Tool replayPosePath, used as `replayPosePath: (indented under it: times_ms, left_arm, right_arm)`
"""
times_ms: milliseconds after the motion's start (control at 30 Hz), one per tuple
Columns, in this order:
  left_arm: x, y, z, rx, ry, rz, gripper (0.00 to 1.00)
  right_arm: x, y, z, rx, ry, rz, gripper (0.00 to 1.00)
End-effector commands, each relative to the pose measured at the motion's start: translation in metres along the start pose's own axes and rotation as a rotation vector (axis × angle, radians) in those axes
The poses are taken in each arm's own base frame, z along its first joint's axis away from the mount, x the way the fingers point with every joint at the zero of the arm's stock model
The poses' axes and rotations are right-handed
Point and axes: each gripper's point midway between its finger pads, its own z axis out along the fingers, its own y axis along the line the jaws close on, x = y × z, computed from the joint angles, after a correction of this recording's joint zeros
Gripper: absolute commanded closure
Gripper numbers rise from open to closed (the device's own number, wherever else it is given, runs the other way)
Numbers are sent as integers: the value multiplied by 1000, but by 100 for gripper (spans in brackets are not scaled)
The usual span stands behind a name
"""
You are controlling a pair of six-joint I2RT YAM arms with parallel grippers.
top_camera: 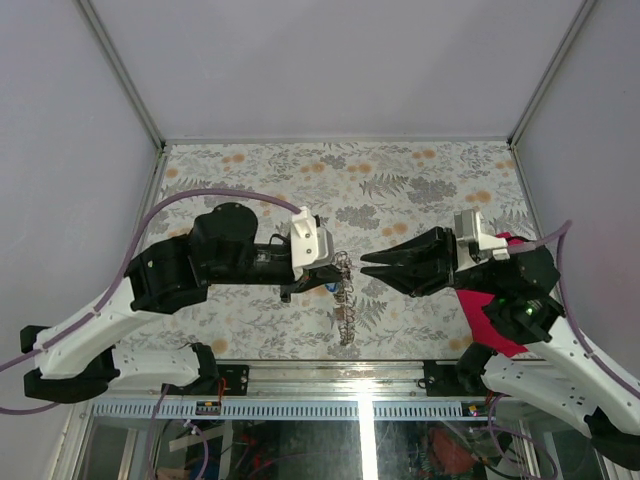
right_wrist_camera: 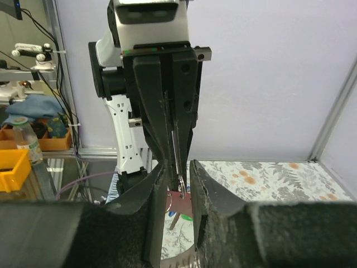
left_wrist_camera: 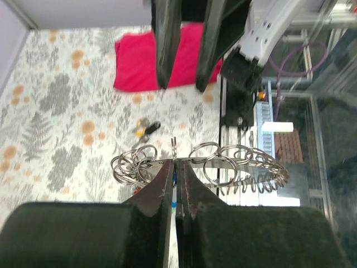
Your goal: Put the keys on the keyring
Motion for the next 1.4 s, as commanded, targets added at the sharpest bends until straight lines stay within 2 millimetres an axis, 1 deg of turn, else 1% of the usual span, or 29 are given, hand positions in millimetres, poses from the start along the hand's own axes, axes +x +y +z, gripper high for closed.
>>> replayPosePath:
  times_ms: [0, 133, 167, 300, 600, 767, 1167, 1233, 1367]
  left_arm:
    - [19, 4, -16, -14, 179, 40, 100]
    - [34, 10, -16, -14, 331, 24, 100]
    - [33, 10, -18, -14, 358, 22, 100]
    - [49, 15, -14, -16, 479, 12, 100]
    - [42, 15, -9, -18, 473, 36, 100]
    - [39, 15, -7, -19, 468, 45, 100]
    - [36, 10, -6, 3, 459, 53, 100]
    - [36, 10, -6, 2, 458, 53, 100]
    - [35, 10, -6, -1, 456, 56, 100]
  right_arm:
    - [16, -4, -8, 16, 143, -57, 71]
    - [37, -4, -7, -16, 225, -20, 70]
    - [42, -4, -6, -23, 239, -8, 70]
    - [53, -3, -2, -62, 255, 15, 69]
    - [64, -2, 6, -112, 258, 33, 68]
    - [75, -3, 8, -131, 278, 57, 68]
    - [79, -7, 15, -138, 271, 64, 68]
    - [80, -7, 15, -139, 274, 67, 71]
    - [82, -7, 16, -146, 276, 73, 85]
